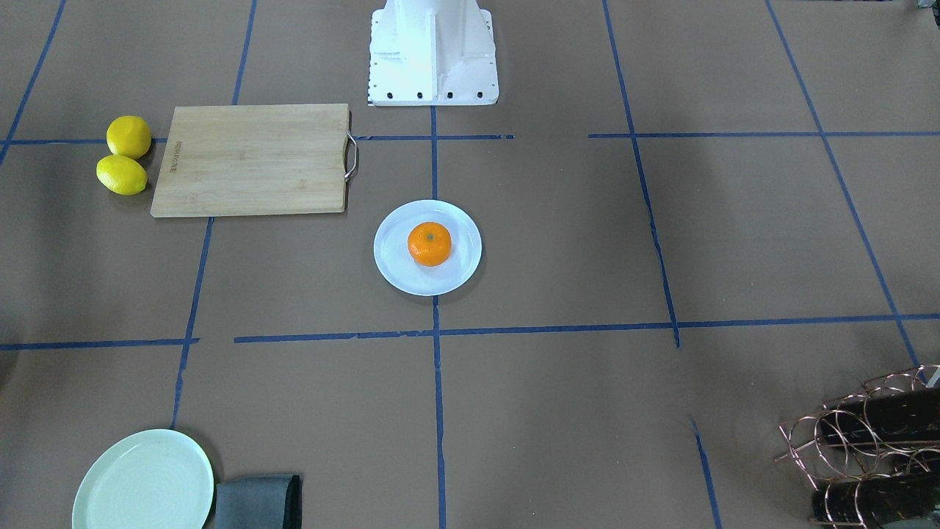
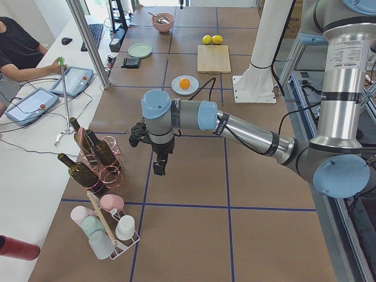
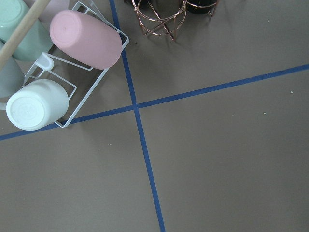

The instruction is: Pick orange to plate

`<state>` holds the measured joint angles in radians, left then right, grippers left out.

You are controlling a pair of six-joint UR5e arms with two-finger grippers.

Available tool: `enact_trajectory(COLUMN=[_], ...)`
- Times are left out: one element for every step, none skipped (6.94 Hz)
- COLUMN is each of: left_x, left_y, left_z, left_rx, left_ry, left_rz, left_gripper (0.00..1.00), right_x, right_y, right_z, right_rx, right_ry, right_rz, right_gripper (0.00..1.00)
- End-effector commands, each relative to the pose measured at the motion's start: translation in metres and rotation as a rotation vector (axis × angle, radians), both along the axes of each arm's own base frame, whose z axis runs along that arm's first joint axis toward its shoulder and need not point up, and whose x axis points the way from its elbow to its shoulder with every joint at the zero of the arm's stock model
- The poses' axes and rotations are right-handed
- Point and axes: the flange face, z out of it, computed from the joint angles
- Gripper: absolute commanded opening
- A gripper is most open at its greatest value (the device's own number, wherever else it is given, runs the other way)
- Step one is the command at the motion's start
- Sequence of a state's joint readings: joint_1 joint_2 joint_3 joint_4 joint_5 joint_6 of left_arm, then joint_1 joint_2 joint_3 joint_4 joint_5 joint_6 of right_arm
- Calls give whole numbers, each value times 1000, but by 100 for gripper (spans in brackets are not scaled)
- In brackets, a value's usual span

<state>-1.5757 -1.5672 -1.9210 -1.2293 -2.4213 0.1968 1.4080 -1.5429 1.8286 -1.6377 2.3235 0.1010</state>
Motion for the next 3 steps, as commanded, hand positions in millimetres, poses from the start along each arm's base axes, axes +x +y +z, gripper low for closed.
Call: enact_trajectory(left_x=[6, 2, 2], left_y=[10, 11, 7], left_z=[0, 0, 3], left_rx=[-19, -18, -24], left_ry=[113, 111, 104], left_rz=[-4, -11, -11], left_gripper=[100, 100, 100], right_x=[-1, -1, -4], right_y=[0, 0, 4], right_z=[0, 0, 1], right_rx=[-2, 0, -21], right_ry=[0, -2, -60], right_rz=[0, -3, -15], right_gripper=[100, 100, 100])
